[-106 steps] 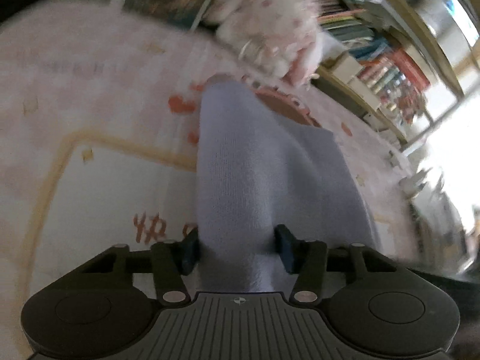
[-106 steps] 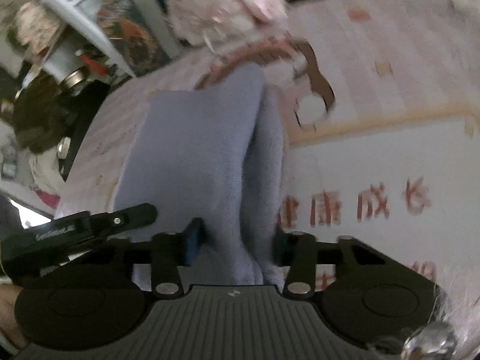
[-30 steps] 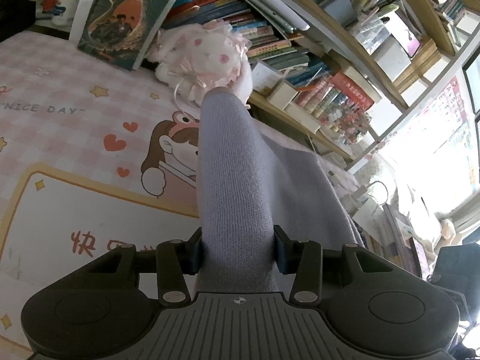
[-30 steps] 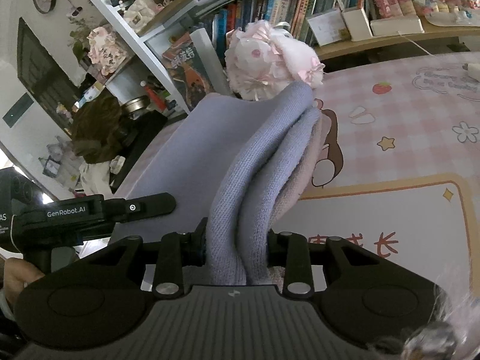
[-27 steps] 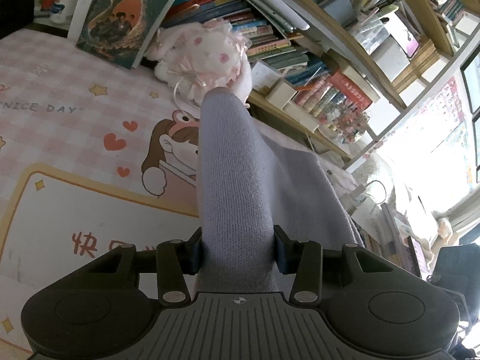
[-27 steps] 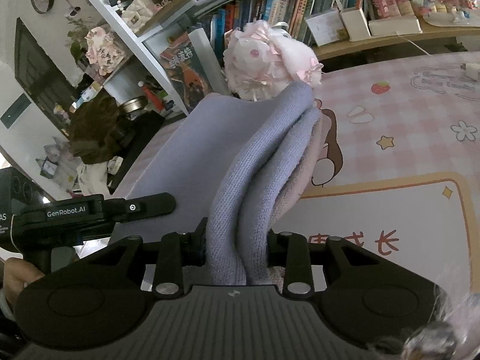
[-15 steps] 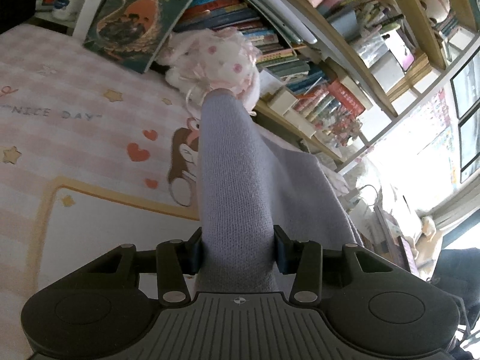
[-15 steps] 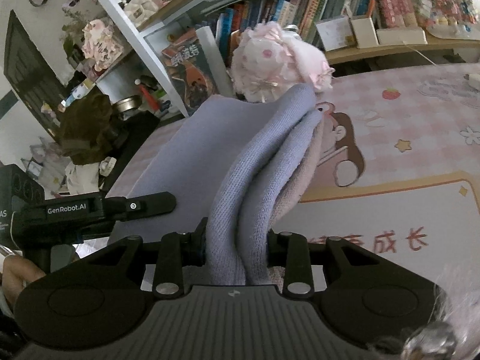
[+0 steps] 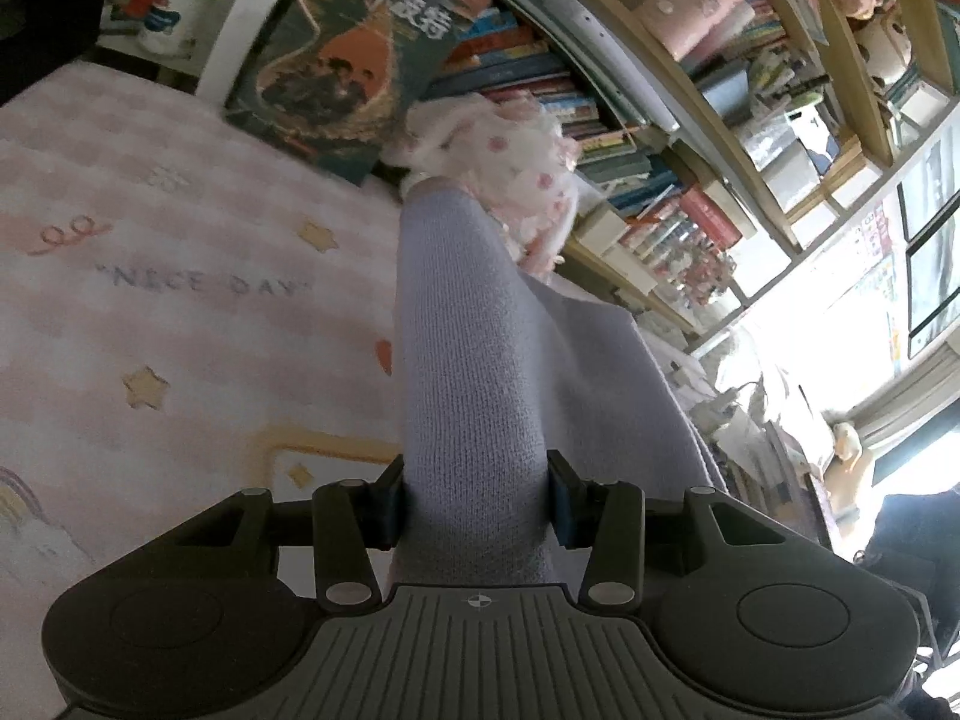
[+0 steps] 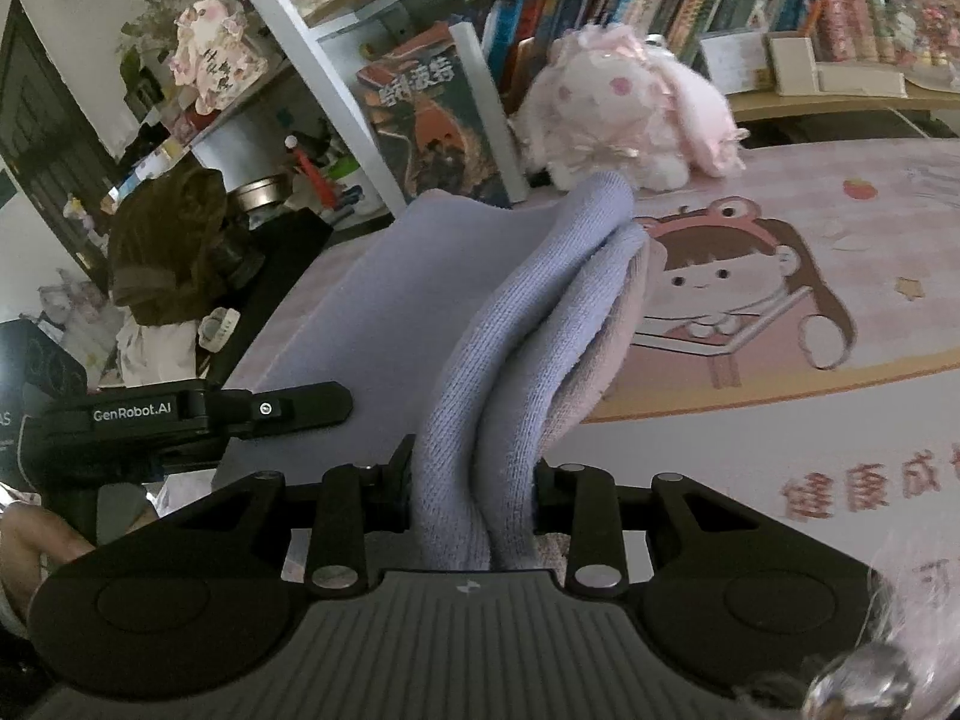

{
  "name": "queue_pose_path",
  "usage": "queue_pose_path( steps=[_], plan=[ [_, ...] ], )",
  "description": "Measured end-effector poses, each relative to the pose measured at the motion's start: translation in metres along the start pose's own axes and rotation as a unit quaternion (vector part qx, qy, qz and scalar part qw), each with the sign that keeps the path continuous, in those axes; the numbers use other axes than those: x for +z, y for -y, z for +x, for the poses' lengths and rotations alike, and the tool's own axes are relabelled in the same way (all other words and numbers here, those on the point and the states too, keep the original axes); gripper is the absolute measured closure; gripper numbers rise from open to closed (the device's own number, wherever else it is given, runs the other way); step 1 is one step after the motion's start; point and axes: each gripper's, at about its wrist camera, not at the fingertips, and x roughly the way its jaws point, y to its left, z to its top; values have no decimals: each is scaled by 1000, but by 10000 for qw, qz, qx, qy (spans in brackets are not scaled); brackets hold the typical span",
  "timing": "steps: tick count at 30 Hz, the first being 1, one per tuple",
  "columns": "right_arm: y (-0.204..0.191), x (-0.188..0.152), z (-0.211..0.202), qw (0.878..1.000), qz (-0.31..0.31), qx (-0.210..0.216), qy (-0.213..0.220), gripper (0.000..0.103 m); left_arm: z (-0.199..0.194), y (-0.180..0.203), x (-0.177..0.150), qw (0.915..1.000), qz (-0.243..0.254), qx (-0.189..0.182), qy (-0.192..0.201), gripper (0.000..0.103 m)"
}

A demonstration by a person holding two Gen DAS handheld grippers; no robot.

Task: Fold clothes

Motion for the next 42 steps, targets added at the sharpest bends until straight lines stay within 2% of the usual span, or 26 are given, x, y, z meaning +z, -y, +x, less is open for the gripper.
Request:
queue_pose_path(
  steps=[6, 11, 21, 30, 34, 42],
  plan=[
    [-16, 15, 36, 9998, -211, 54, -41, 73, 6, -31, 24, 9999, -136, 23, 26, 59],
    [-15, 35, 69, 9991, -413, 57, -124, 73, 29, -49, 46, 9998, -172, 73, 58, 59],
    [20, 82, 128, 9981, -549, 207, -202, 73, 79, -60, 85, 9992, -161, 280, 220, 59],
    [54, 111, 165, 9967, -700, 337, -248, 72, 106, -69, 89, 9981, -397, 417, 239, 59],
    [73, 110, 178, 9972, -520, 401, -361, 68, 118, -73, 90, 9973, -505, 477, 243, 58],
    [105, 107, 186, 9960, 459, 700, -302, 60, 127, -78, 87, 9939, -915, 523, 317, 56]
  ],
)
